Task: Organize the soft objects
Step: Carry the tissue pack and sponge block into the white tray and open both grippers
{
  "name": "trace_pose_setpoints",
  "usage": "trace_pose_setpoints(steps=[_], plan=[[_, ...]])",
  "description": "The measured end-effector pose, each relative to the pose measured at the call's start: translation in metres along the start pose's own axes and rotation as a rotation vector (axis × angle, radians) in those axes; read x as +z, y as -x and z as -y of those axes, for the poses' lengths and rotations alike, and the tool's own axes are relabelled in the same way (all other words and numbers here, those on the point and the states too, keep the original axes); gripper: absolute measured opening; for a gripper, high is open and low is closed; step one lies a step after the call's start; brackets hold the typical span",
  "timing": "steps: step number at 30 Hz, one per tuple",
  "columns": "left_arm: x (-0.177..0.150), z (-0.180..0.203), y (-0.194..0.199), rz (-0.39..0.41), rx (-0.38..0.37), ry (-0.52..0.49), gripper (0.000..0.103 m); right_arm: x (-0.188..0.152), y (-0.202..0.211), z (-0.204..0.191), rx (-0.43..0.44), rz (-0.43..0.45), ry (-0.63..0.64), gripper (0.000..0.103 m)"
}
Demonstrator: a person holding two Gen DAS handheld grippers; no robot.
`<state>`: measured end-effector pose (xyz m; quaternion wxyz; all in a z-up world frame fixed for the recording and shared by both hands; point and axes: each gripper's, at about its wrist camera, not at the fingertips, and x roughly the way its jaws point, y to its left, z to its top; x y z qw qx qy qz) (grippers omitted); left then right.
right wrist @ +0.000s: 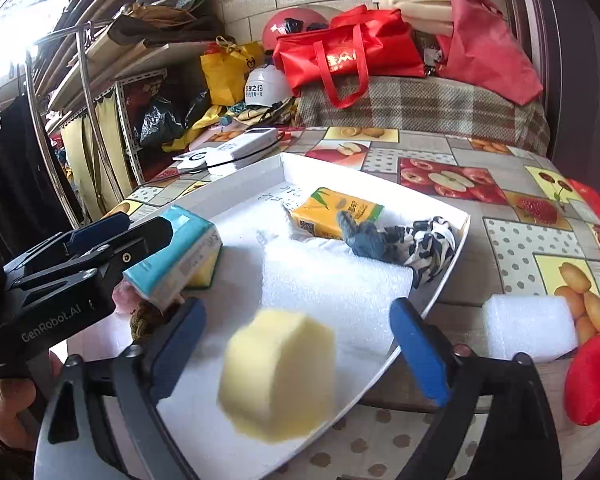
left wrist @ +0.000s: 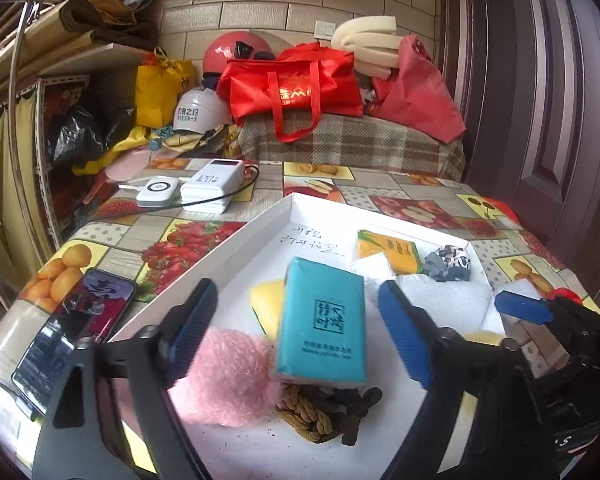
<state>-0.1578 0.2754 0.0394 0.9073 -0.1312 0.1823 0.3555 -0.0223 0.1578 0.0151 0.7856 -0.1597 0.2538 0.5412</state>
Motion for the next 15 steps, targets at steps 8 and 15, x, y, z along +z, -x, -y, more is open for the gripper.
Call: trace_pose_setpoints(steps=[8, 15], plan=[[0.0, -0.001, 0.005, 0.04, 0.03, -0.015, 0.103, 0.002, 0.008, -0.003, -0.059, 0.052, 0.016, 0.103], [-0.001, -0.002, 0.004, 0.032, 0.033, 0.002, 0.103, 0.002, 0.008, 0.017, -0.051, 0.045, -0.084, 0.103]])
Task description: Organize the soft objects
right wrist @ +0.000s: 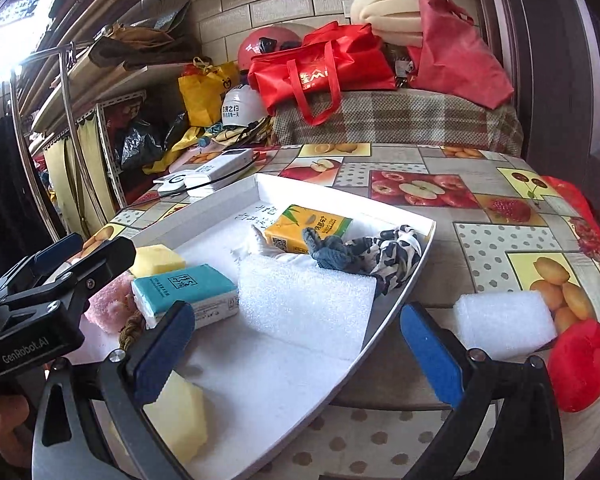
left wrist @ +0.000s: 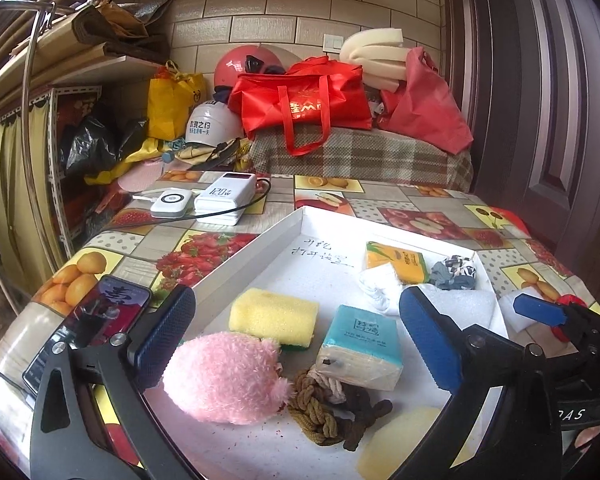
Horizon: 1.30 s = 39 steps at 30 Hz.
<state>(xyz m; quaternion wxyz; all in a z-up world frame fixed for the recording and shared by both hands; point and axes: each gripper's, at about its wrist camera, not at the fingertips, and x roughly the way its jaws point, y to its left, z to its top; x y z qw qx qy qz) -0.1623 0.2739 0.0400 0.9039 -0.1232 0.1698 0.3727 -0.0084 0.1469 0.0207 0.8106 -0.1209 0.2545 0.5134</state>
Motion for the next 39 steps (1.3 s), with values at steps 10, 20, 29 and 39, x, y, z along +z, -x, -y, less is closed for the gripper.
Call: trace_pose_setpoints(steps=[10, 20, 29, 39], plan=[[0.0003, 0.0, -0.0001, 0.001, 0.001, 0.002, 0.103, -0.0011, 0.0033, -0.0036, -0.002, 0.015, 0.014, 0.103], [0.0008, -0.0002, -0.0002, -0.001, 0.0, 0.002, 0.103, -0.0007, 0.0037, -0.003, -0.001, 0.017, 0.005, 0.103], [0.0015, -0.0002, 0.0, -0.001, 0.0, 0.003, 0.103, -0.001, 0.004, -0.0018, 0.0, 0.018, 0.005, 0.103], [0.002, -0.0003, -0.0004, -0.003, 0.0, 0.004, 0.103, -0.0012, 0.004, -0.0007, 0.001, 0.017, 0.005, 0.103]])
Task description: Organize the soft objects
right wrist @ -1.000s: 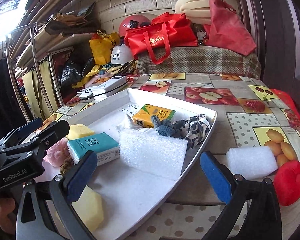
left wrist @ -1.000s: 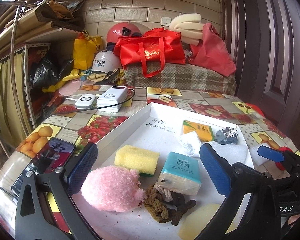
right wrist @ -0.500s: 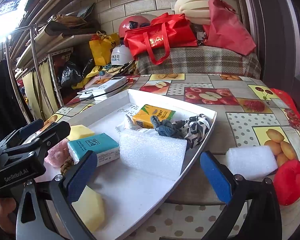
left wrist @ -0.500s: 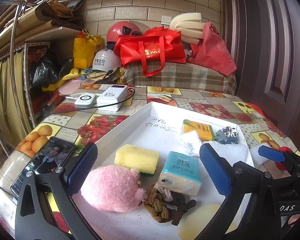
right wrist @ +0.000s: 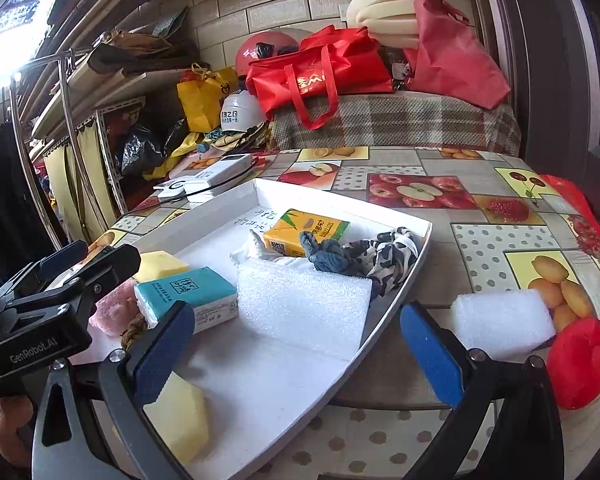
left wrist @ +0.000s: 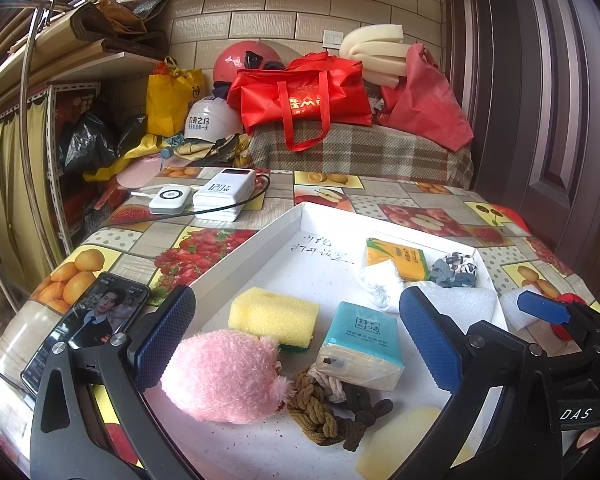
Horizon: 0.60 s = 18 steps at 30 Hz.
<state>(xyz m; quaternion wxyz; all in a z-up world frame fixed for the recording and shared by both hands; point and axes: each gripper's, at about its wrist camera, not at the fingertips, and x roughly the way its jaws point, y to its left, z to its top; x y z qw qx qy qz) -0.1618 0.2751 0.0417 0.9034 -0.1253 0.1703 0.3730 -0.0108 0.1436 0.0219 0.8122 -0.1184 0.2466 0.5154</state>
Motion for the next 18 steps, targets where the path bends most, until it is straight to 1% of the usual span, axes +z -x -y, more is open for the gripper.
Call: trace_pose_setpoints(steps=[12, 18], plan=[[0.001, 0.0, 0.0, 0.0, 0.0, 0.0, 0.103, 0.0, 0.001, 0.004, 0.002, 0.007, -0.007, 0.103], [-0.002, 0.002, 0.001, 0.011, 0.008, -0.007, 0.103, -0.004, 0.022, 0.005, 0.008, 0.099, -0.017, 0.103]])
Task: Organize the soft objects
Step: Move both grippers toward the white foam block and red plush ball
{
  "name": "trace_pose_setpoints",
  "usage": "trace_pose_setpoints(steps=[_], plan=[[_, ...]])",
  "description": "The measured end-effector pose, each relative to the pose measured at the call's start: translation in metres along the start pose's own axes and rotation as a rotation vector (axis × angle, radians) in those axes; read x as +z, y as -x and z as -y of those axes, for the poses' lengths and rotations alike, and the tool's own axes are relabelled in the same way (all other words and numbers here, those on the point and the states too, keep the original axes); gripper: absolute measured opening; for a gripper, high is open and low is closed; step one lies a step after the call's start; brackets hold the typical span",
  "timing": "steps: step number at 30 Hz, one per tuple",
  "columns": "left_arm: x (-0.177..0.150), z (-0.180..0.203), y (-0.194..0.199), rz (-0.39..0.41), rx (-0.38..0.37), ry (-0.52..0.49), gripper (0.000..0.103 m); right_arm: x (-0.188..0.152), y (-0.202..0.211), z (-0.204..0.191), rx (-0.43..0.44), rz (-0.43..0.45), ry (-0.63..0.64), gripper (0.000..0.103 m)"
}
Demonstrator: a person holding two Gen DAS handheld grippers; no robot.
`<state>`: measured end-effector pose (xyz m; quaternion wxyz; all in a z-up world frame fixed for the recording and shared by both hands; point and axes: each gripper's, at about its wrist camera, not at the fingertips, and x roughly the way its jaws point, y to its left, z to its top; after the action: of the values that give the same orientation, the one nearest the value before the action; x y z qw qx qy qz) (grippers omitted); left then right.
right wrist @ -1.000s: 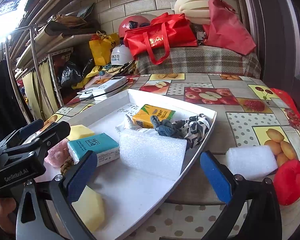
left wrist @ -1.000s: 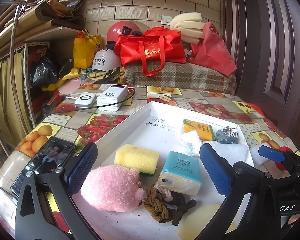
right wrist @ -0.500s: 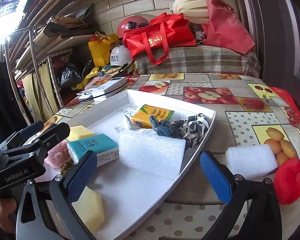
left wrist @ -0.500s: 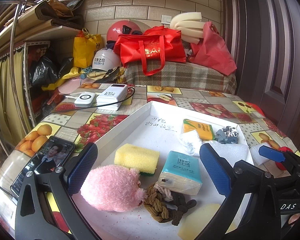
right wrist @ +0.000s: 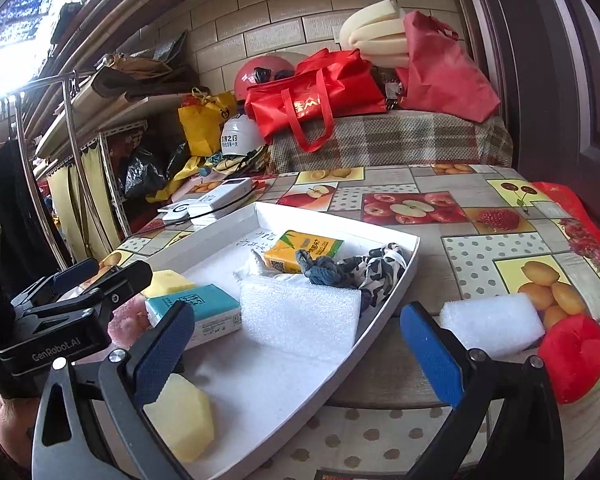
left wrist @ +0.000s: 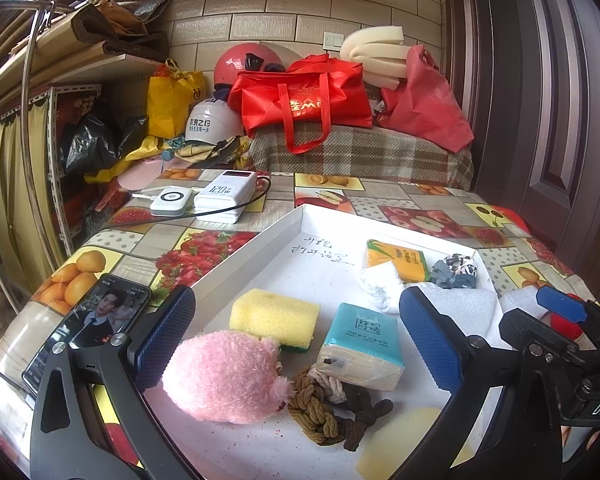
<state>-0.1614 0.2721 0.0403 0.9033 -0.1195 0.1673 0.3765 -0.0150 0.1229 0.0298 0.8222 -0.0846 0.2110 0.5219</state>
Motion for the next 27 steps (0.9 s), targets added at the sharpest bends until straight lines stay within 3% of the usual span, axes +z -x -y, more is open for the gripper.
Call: trace_pose_setpoints(steps=[4, 7, 10, 12, 15, 19, 22, 27], plan=[[-0.007, 0.005, 0.004, 0.017, 0.021, -0.014, 0.103, -0.003, 0.023, 0.006, -0.033, 0.093, -0.022, 0.103], [-0.009, 0.008, 0.01, 0.032, 0.031, -0.033, 0.103, -0.006, 0.04, 0.009, -0.088, 0.13, 0.032, 0.103], [-0.012, 0.015, 0.021, 0.051, 0.019, -0.049, 0.103, -0.01, 0.065, 0.022, -0.231, 0.173, 0.092, 0.103], [-0.015, 0.021, 0.029, 0.054, -0.037, -0.042, 0.103, -0.014, 0.082, 0.045, -0.319, 0.185, 0.07, 0.103], [-0.021, 0.044, 0.036, 0.023, -0.152, -0.068, 0.103, -0.018, 0.093, 0.093, -0.366, 0.089, -0.01, 0.103], [-0.03, 0.096, 0.043, -0.041, -0.305, -0.145, 0.103, -0.028, 0.081, 0.15, -0.31, -0.136, -0.136, 0.103], [-0.037, 0.138, 0.044, -0.105, -0.374, -0.223, 0.103, -0.032, 0.076, 0.166, -0.285, -0.164, -0.2, 0.103], [-0.046, 0.183, 0.038, -0.186, -0.384, -0.334, 0.103, -0.02, 0.045, 0.157, -0.24, -0.192, -0.129, 0.102]])
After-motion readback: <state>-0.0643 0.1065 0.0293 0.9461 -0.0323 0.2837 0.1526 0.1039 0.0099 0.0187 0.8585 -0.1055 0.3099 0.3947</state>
